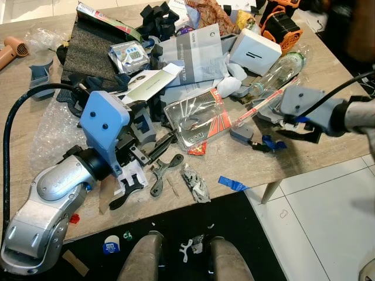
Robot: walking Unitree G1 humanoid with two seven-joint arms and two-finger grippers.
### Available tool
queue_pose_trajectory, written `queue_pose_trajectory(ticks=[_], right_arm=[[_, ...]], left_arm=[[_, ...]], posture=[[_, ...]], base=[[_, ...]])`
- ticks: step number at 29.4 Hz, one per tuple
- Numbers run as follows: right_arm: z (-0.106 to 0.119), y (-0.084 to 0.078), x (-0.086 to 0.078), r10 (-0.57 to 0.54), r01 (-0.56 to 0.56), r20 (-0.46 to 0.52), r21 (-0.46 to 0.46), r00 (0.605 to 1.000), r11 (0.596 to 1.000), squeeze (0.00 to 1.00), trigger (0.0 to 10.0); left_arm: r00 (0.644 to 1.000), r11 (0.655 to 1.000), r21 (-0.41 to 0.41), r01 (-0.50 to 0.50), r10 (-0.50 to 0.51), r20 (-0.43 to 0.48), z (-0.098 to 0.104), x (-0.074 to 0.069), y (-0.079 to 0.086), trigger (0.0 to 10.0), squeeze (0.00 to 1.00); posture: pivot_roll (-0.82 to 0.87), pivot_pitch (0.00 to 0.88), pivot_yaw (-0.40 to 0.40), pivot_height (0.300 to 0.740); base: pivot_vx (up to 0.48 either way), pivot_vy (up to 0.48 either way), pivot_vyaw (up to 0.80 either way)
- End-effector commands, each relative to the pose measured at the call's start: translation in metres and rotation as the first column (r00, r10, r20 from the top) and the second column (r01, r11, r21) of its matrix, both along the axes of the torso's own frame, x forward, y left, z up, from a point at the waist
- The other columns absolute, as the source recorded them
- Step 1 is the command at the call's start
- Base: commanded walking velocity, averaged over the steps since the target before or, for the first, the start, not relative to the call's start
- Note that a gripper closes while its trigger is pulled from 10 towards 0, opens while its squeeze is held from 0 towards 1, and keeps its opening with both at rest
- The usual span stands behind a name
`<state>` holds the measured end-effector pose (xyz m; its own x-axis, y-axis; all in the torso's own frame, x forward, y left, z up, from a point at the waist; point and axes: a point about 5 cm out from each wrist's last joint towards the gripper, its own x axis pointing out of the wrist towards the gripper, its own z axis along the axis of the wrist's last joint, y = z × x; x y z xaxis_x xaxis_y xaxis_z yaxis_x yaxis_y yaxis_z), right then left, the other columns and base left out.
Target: Picking trash to rubbish bin
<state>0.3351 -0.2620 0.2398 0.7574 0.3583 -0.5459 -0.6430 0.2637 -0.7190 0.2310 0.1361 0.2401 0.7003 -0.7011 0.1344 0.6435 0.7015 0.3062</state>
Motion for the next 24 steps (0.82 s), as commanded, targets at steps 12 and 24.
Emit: queue_pose_trajectory(ticks=[12, 24], right_arm=[[-0.008, 0.003, 0.013, -0.004, 0.009, 0.123, -0.044, 0.992, 0.999, 0.00, 0.0], [-0.019, 0.009, 0.017, 0.044, -0.041, 0.128, -0.024, 0.991, 0.999, 0.00, 0.0]], left_arm=[[0.999, 0.999, 0.012, 0.034, -0.034, -0.007, 0.001, -0.005, -0.003, 10.0, 0.00], [0.999, 0.999, 0.012, 0.036, -0.036, 0.000, 0.004, -0.005, -0.003, 10.0, 0.00]], posture=[[-0.11, 0.276, 0.036, 0.740], [-0.10, 0.273, 0.038, 0.740]], base=[[0.000, 0.000, 0.00], [0.000, 0.000, 0.00]])
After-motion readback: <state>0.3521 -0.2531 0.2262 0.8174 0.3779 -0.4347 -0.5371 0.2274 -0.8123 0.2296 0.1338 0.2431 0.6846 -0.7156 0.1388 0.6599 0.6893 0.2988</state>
